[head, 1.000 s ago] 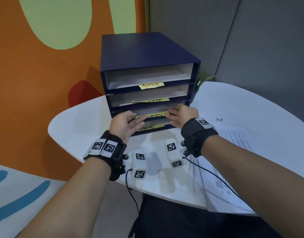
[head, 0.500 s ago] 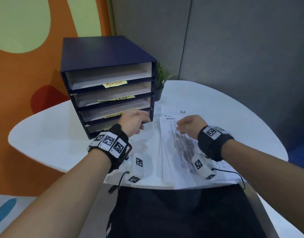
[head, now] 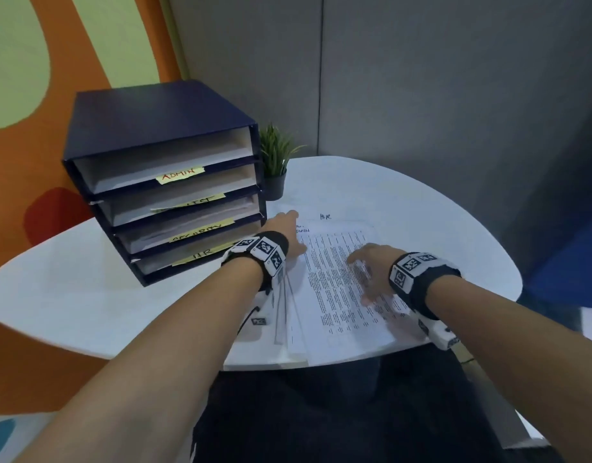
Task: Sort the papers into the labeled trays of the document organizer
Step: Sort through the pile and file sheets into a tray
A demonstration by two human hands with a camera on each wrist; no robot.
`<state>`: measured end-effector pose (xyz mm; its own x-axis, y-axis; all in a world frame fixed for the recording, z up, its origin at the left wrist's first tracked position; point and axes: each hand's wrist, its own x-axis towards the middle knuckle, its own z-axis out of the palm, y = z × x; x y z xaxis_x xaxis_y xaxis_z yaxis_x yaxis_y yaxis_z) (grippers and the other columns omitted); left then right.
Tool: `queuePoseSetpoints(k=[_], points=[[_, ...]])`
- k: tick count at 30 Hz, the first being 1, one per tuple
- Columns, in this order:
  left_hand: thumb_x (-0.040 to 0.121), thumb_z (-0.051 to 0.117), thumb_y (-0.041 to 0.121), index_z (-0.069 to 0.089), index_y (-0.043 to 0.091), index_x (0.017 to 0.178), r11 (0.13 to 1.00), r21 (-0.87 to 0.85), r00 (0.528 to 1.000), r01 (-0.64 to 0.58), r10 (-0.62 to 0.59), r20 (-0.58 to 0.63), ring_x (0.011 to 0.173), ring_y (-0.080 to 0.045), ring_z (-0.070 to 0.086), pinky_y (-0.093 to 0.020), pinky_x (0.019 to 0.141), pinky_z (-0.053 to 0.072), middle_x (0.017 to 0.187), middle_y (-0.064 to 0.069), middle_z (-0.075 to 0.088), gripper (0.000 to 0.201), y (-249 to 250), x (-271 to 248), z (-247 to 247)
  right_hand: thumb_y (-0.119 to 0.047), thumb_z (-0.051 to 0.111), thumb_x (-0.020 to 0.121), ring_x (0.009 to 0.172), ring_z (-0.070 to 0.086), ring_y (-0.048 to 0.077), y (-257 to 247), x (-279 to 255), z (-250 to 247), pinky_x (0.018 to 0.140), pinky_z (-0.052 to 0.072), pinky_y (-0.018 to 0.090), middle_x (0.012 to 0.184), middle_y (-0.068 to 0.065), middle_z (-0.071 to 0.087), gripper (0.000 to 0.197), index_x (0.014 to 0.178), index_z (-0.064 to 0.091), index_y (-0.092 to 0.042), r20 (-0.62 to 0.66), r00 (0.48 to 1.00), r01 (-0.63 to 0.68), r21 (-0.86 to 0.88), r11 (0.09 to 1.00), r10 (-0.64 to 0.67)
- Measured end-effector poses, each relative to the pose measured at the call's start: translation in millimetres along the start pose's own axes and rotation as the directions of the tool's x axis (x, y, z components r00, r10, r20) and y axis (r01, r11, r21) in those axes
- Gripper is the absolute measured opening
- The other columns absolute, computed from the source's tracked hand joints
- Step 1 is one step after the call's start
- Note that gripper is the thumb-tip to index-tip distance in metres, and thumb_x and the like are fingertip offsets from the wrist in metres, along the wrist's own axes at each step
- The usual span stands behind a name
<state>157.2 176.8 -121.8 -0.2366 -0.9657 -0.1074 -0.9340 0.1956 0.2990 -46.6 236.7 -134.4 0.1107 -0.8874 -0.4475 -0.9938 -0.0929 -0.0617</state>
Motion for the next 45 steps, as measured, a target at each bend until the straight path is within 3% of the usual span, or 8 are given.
queuePoseSetpoints(k=[11, 16, 21, 26, 29, 34, 40, 45], points=[[0.069, 0.080, 0.052, 0.037, 0.017, 0.141, 0.984, 0.090, 0.983, 0.154, -0.143, -0.118, 0.127, -0.031, 0.046, -0.044, 0.101, 0.045, 0.137, -0.010, 0.048, 0.091, -2, 1, 43, -0.028, 0.092, 0.053, 0.114, 0.055, 0.035, -34, 2, -11, 0.094, 0.044, 0.050, 0.129, 0.012, 0.052, 0.124, 0.147, 0.012, -0.021, -0.018, 0.999, 0.030, -0.273, 0.962, -0.036], [0.057, 0.089, 0.047, 0.038, 0.014, 0.137, 0.946, -0.171, 0.959, 0.274, -0.283, -0.026, 0.123, -0.029, 0.051, -0.040, 0.097, 0.049, 0.137, -0.010, 0.048, 0.101, -9, 4, 33, -0.023, 0.086, 0.062, 0.116, 0.052, 0.034, -47, 5, -8, 0.096, 0.040, 0.049, 0.132, 0.012, 0.049, 0.117, 0.148, 0.007, -0.021, -0.071, 0.996, 0.034, -0.305, 0.952, -0.058], [0.057, 0.090, 0.033, 0.055, 0.014, 0.118, 0.605, -0.712, 0.883, 0.356, -0.468, 0.043, 0.092, -0.026, 0.070, -0.041, 0.085, 0.058, 0.109, -0.009, 0.068, 0.073, -31, 2, 32, -0.021, 0.086, 0.064, 0.120, 0.050, 0.034, -37, 7, -9, 0.097, 0.040, 0.048, 0.138, 0.013, 0.044, 0.123, 0.151, -0.001, -0.020, -0.052, 0.995, 0.063, -0.274, 0.960, -0.080], [0.076, 0.079, 0.015, 0.063, 0.015, 0.071, 0.854, -0.513, 0.944, 0.085, -0.234, -0.233, 0.069, -0.019, 0.064, -0.034, 0.069, 0.060, 0.074, 0.001, 0.067, 0.016, -22, -5, 37, -0.021, 0.081, 0.071, 0.142, 0.021, 0.038, -32, 7, -6, 0.108, 0.030, 0.052, 0.159, 0.017, 0.002, 0.130, 0.149, -0.023, -0.022, -0.166, 0.985, 0.009, -0.261, 0.965, -0.054], [0.076, 0.077, 0.000, 0.062, 0.011, 0.063, 0.774, -0.633, 0.964, 0.035, -0.194, -0.184, 0.076, -0.019, 0.067, -0.029, 0.069, 0.058, 0.083, 0.000, 0.070, 0.023, -27, -10, 43, -0.014, 0.061, 0.088, 0.146, -0.010, 0.036, -26, 12, -3, 0.113, 0.020, 0.053, 0.154, 0.010, -0.032, 0.109, 0.144, -0.032, -0.025, -0.303, 0.952, -0.041, -0.274, 0.961, -0.046], [0.072, 0.077, -0.010, 0.057, 0.010, 0.056, 0.754, -0.656, 1.000, -0.028, 0.016, -0.025, 0.078, -0.012, 0.067, -0.018, 0.065, 0.053, 0.086, 0.000, 0.072, 0.033, -41, -17, 36, -0.019, 0.064, 0.087, 0.145, -0.019, 0.031, -22, 16, -8, 0.117, 0.009, 0.052, 0.158, 0.011, -0.023, 0.110, 0.147, -0.028, -0.022, -0.252, 0.953, 0.071, -0.354, 0.933, -0.168], [0.073, 0.076, -0.005, 0.075, 0.023, 0.073, 0.928, -0.373, 0.963, 0.003, 0.098, 0.253, 0.093, -0.011, 0.069, -0.036, 0.081, 0.060, 0.107, 0.007, 0.072, 0.028, -48, 6, 8, -0.018, 0.055, 0.090, 0.128, 0.035, 0.030, -25, 19, -9, 0.104, 0.028, 0.047, 0.136, 0.016, 0.043, 0.056, 0.140, 0.031, -0.010, -0.251, 0.930, 0.125, -0.470, 0.874, -0.267], [0.084, 0.048, -0.007, 0.056, 0.026, 0.131, 0.971, -0.231, 0.997, 0.067, -0.073, -0.017, 0.115, -0.023, 0.057, -0.031, 0.084, 0.053, 0.130, -0.005, 0.055, 0.058, -23, 24, 1, -0.011, 0.044, 0.093, 0.115, 0.044, 0.031, -30, 24, -6, 0.099, 0.032, 0.046, 0.126, 0.015, 0.046, 0.043, 0.135, 0.035, -0.011, -0.304, 0.920, 0.085, -0.464, 0.882, -0.249]])
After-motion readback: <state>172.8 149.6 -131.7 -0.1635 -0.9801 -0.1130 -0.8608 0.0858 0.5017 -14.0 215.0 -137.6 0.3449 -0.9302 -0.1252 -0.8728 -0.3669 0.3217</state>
